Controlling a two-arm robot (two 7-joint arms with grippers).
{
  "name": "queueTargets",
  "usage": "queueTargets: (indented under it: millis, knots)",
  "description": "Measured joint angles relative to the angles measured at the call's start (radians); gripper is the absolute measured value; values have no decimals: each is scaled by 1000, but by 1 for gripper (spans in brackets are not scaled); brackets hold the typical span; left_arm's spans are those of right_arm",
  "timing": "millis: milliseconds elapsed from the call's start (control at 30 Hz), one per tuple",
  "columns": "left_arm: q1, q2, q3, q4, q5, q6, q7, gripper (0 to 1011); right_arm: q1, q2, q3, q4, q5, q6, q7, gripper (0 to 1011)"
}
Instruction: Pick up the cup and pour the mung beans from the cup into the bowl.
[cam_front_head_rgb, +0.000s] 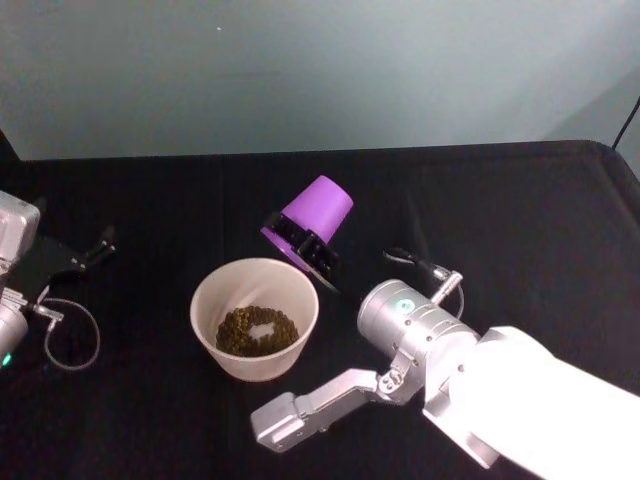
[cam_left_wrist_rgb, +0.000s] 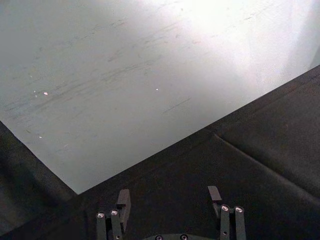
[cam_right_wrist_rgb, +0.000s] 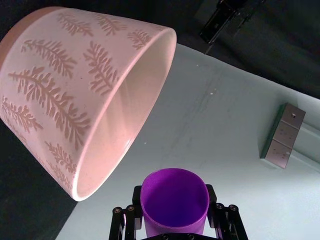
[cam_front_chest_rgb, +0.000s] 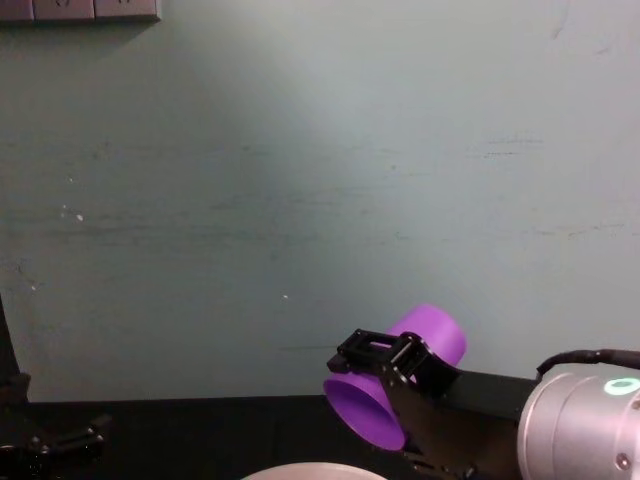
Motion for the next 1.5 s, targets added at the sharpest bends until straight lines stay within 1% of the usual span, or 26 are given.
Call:
queueTargets:
  millis: [33, 267, 300, 333, 367, 400, 433, 467, 533, 633, 667, 733, 767, 833, 867, 900, 967, 1000, 1067, 1100, 1133, 1167, 1267, 1367, 1400, 1500]
  knots:
    - [0, 0, 0, 0, 0, 0, 0, 1000, 0, 0, 0, 0, 0, 0, 0, 724]
    - [0, 0, 0, 0, 0, 0, 0, 1000, -27, -9, 50, -9, 72, -20, -9, 724]
    - [0, 0, 0, 0, 0, 0, 0, 1000, -34, -12, 64, -11, 100, -27, -15, 724]
    - [0, 0, 0, 0, 0, 0, 0, 1000, -34, -12, 64, -11, 100, -27, -15, 724]
    - [0, 0, 0, 0, 0, 0, 0, 1000, -43, -16, 84, -13, 139, -35, -21, 724]
    - [0, 0, 0, 0, 0, 0, 0, 1000, -47, -17, 94, -13, 155, -38, -22, 724]
    - [0, 0, 0, 0, 0, 0, 0, 1000, -54, -20, 111, -13, 191, -45, -23, 724]
    - [0, 0, 0, 0, 0, 0, 0, 1000, -54, -20, 111, -13, 191, -45, -23, 724]
    - [0, 0, 0, 0, 0, 0, 0, 1000, -69, -29, 157, -8, 275, -61, -29, 724]
    - [0, 0, 0, 0, 0, 0, 0, 1000, -79, -37, 188, -4, 332, -69, -29, 726]
    - [0, 0, 0, 0, 0, 0, 0, 1000, -85, -44, 209, 1, 375, -76, -26, 724]
    - [0, 0, 0, 0, 0, 0, 0, 1000, -93, -53, 236, 7, 430, -85, -19, 724]
    - [0, 0, 0, 0, 0, 0, 0, 1000, -100, -62, 265, 15, 493, -96, -10, 724]
    - [0, 0, 0, 0, 0, 0, 0, 1000, -106, -73, 296, 26, 560, -105, 3, 724]
    - [0, 0, 0, 0, 0, 0, 0, 1000, -109, -82, 321, 37, 618, -112, 18, 724]
    - [0, 0, 0, 0, 0, 0, 0, 1000, -111, -88, 339, 46, 660, -116, 29, 724]
    - [0, 0, 0, 0, 0, 0, 0, 1000, -114, -101, 368, 61, 727, -119, 48, 724]
    - [0, 0, 0, 0, 0, 0, 0, 1000, -115, -114, 396, 79, 804, -120, 77, 724]
    - [0, 0, 0, 0, 0, 0, 0, 1000, -114, -126, 419, 97, 872, -115, 105, 724]
    - [0, 0, 0, 0, 0, 0, 0, 1000, -112, -136, 441, 116, 932, -106, 135, 724]
    - [0, 0, 0, 0, 0, 0, 0, 1000, -110, -141, 451, 125, 957, -102, 146, 724]
    - [0, 0, 0, 0, 0, 0, 0, 1000, -108, -149, 468, 138, 1006, -95, 168, 724]
    - [0, 0, 0, 0, 0, 0, 0, 1000, -107, -160, 493, 157, 1077, -86, 193, 724]
    - [0, 0, 0, 0, 0, 0, 0, 1000, -108, -170, 514, 168, 1134, -84, 209, 724]
    - [0, 0, 0, 0, 0, 0, 0, 1000, -110, -176, 527, 176, 1171, -84, 219, 724]
    - [0, 0, 0, 0, 0, 0, 0, 1000, -113, -184, 549, 188, 1225, -85, 232, 724]
